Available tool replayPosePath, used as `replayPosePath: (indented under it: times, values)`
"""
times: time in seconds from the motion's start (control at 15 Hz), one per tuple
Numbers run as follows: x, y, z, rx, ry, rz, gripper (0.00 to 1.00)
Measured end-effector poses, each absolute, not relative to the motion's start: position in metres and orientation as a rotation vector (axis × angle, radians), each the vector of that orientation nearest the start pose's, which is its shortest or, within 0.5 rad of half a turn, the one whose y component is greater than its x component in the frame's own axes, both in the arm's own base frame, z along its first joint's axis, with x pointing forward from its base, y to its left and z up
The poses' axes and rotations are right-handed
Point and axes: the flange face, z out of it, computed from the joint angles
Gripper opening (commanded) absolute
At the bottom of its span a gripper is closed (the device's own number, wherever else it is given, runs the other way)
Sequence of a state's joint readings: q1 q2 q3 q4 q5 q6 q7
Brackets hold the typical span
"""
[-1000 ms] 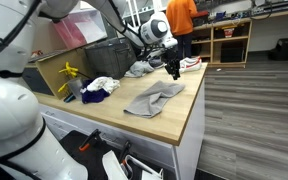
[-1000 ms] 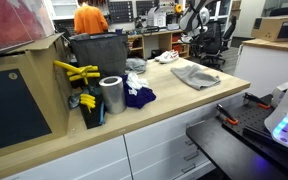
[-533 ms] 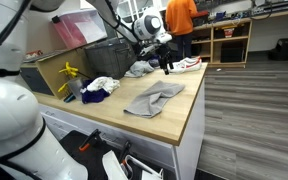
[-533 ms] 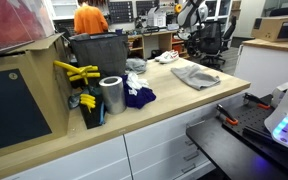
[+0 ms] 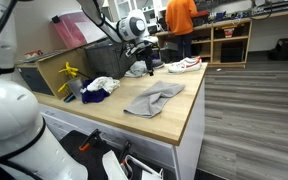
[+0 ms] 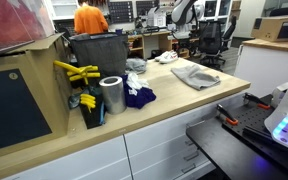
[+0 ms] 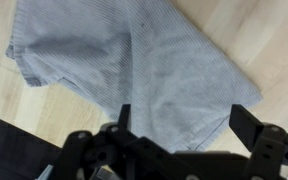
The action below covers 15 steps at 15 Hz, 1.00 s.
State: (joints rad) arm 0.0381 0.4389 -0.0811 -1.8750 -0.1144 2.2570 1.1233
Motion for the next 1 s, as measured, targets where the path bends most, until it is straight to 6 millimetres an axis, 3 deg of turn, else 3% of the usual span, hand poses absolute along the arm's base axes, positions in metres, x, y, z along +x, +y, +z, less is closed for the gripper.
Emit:
replayPosePath:
  times: [0.2,0.53,1.0]
  values:
    - [0.604,-0.018,0.258,-2.934,1.504,0.094,1.00]
    - [0.566,-0.029,0.240,-3.097,1.315,0.234,1.00]
    - [0.524,-0.053,0.229,-3.362,0.936,0.123,1.00]
